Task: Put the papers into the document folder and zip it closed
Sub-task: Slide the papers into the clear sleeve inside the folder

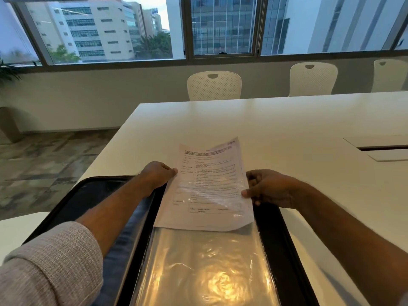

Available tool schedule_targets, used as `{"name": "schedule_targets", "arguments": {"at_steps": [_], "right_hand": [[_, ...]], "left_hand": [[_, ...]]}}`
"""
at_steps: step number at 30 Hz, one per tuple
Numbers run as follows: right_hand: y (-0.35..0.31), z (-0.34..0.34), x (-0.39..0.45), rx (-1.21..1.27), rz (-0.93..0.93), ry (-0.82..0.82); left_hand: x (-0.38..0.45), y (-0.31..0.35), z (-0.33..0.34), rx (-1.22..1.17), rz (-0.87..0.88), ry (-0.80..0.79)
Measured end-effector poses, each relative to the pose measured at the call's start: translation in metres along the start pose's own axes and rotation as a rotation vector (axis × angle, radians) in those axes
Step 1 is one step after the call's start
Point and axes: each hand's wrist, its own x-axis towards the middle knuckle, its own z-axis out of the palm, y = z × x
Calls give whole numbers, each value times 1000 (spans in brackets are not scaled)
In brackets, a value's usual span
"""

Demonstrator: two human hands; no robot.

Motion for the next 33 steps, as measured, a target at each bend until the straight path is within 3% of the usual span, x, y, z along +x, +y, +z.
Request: {"name": "schedule_targets", "arguments": {"at_steps": [4,9,14,19,22,25,29,33], "right_hand": [[1,1,1,71,13,96],[1,9,7,50,35,251],[0,16,15,-11,10,351],[0,16,18,-13,31,352],[1,17,18,8,11,353],[2,22,20,47,-29,413],[3,26,23,127,-67,539],[6,29,27,104,-156,598]], "left_hand": [[-1,-2,4,-63,23,23],[-4,-11,7,249,67,246],[-1,-15,-1,196,9,41],[6,-11,-12,188,14,-125],[11,-4,-7,410,96,10],[16,17,6,619,329,201],[29,54,32,599,566,20],[44,84,62,547,555,-166]]}}
